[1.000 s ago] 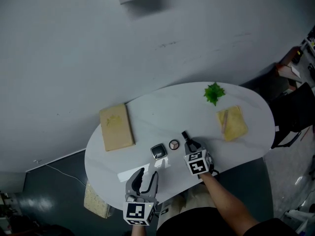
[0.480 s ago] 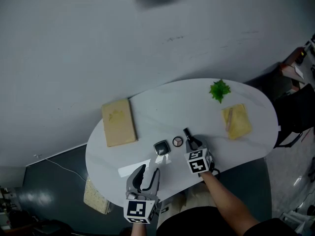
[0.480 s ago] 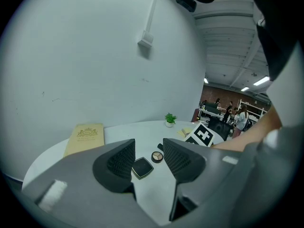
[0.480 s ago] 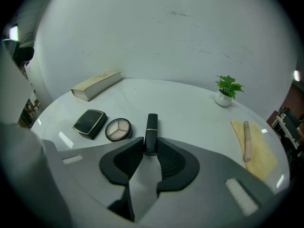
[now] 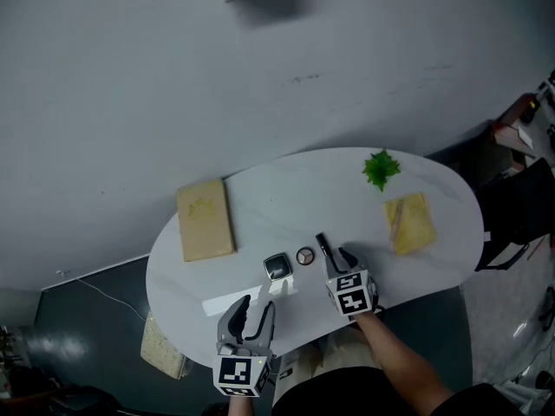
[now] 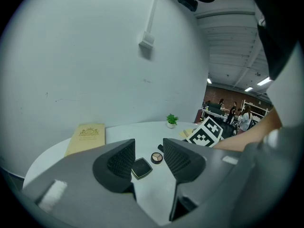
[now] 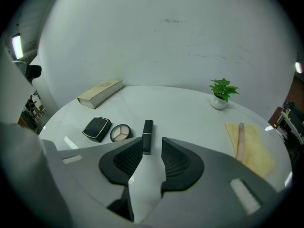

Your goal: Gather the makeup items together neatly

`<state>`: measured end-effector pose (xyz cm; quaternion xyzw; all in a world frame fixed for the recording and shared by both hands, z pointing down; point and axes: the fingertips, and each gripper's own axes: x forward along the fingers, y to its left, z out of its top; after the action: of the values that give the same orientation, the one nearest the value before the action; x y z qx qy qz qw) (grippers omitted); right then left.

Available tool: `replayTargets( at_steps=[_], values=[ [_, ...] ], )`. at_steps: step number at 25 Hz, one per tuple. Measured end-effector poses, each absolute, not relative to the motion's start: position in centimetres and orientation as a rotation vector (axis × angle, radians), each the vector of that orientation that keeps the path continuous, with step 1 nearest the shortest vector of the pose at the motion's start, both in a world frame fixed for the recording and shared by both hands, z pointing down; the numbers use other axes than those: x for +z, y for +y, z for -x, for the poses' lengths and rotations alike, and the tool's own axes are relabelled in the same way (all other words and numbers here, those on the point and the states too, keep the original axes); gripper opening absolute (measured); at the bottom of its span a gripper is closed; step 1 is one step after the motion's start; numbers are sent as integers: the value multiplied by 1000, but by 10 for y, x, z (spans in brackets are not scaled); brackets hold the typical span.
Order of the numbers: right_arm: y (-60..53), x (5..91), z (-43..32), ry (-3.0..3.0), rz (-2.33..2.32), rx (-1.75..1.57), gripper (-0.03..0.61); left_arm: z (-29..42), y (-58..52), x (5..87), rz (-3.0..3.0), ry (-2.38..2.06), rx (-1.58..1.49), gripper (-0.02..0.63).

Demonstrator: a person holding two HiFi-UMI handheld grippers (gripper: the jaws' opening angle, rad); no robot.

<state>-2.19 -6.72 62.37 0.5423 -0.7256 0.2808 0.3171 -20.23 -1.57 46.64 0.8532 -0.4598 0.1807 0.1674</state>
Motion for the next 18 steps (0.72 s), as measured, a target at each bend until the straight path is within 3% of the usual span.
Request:
replayTargets(
  at_steps=[18],
  values=[
    [-78,597,-140,-1817,-1565,710,104,113,-12,446,-2451,-1349,494,181]
  ],
)
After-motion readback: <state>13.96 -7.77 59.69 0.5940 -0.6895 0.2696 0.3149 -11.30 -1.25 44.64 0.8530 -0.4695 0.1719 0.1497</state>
